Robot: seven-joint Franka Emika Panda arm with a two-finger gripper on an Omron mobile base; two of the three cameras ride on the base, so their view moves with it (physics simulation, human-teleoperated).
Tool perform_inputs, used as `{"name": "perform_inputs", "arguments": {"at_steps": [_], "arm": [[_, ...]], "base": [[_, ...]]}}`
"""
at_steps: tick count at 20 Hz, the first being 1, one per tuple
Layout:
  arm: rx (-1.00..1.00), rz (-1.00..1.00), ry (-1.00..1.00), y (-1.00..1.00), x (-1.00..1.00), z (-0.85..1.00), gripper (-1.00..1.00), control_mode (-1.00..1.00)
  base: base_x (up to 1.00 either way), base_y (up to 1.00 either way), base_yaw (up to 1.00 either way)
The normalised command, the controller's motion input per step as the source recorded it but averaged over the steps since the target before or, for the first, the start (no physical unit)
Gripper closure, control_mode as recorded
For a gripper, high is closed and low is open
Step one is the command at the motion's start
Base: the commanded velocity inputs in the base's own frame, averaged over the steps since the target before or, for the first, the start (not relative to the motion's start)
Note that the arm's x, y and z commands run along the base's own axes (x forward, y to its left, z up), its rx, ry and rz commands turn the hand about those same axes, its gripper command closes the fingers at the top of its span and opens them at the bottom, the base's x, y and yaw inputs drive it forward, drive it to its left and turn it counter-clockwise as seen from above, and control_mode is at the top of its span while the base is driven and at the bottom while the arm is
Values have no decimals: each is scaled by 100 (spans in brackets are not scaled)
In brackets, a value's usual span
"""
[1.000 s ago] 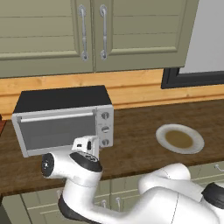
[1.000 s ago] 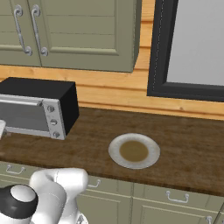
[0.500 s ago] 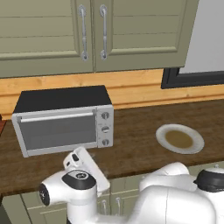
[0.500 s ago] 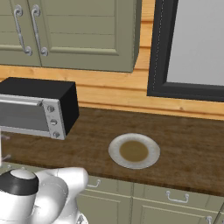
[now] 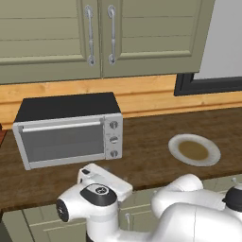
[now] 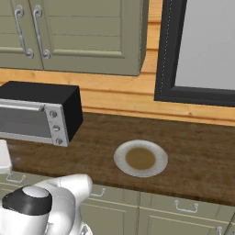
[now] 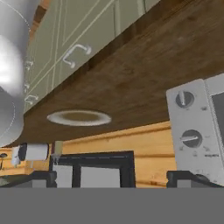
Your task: Pick up the kebab skewer and baguette bread, and place them inside the toaster oven. Close the toaster oven door and start by setting the timer.
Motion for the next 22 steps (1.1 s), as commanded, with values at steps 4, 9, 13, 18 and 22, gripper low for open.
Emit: {"name": "perform_inputs", "arguments": {"at_steps": [4, 9, 13, 18, 22], "arm": [[-16, 2, 18, -12, 47, 3, -100, -100], [-8, 4, 2, -1, 44, -1, -100, -100], [-6, 8, 0, 0, 26, -17, -100, -100], [-2, 6, 0, -7, 21, -8, -100, -100], [0, 4, 0, -19, 2, -1, -100, -100]], "base": [[0, 0, 0], [0, 0, 0], [0, 0, 0], [0, 0, 0], [0, 0, 0]]}}
